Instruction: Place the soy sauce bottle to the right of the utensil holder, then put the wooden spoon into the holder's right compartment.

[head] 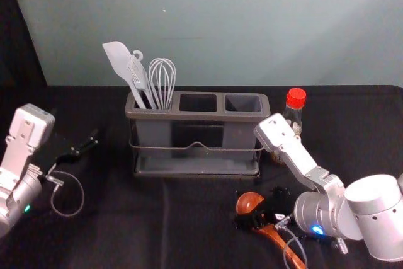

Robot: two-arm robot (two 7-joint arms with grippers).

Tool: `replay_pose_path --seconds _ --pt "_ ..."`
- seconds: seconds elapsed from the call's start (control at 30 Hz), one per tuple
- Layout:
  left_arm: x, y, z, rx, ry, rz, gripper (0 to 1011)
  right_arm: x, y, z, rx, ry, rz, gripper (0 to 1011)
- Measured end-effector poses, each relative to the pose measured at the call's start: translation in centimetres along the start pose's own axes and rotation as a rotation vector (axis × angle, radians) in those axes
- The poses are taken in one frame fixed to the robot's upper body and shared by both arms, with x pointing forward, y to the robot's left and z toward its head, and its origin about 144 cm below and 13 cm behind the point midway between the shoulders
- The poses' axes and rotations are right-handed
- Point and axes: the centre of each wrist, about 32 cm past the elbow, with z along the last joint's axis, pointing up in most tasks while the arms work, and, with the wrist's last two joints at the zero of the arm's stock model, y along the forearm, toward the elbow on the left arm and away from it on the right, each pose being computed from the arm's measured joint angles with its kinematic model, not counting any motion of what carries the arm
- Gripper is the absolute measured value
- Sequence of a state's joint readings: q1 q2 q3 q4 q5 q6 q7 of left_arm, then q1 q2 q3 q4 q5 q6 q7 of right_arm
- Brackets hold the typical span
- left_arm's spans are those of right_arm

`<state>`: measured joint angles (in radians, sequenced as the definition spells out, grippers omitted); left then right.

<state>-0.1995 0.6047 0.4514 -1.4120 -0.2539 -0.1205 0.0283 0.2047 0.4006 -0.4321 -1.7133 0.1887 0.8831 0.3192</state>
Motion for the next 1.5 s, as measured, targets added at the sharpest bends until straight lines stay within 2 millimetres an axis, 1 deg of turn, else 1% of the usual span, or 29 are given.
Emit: replay_pose_path --seconds 0.5,0.97,1.13,1.5 --pt "0.00 0.00 0.00 0.000 0.000 0.000 1011 0.12 0.64 -0.21 0.012 0.002 0.015 1003" --pt "0.00 0.00 0.00 0.000 0.000 0.000 1011 0.07 0.61 -0.20 0.010 0.003 0.015 1002" --pt "0.00 0.00 0.00 0.000 0.000 0.000 1011 0.09 0.58 -0.20 0.009 0.004 0.014 930" --pt "0.00 0.00 0.00 0.000 0.000 0.000 1012 0.07 0.57 -0.19 0.008 0.005 0.014 864"
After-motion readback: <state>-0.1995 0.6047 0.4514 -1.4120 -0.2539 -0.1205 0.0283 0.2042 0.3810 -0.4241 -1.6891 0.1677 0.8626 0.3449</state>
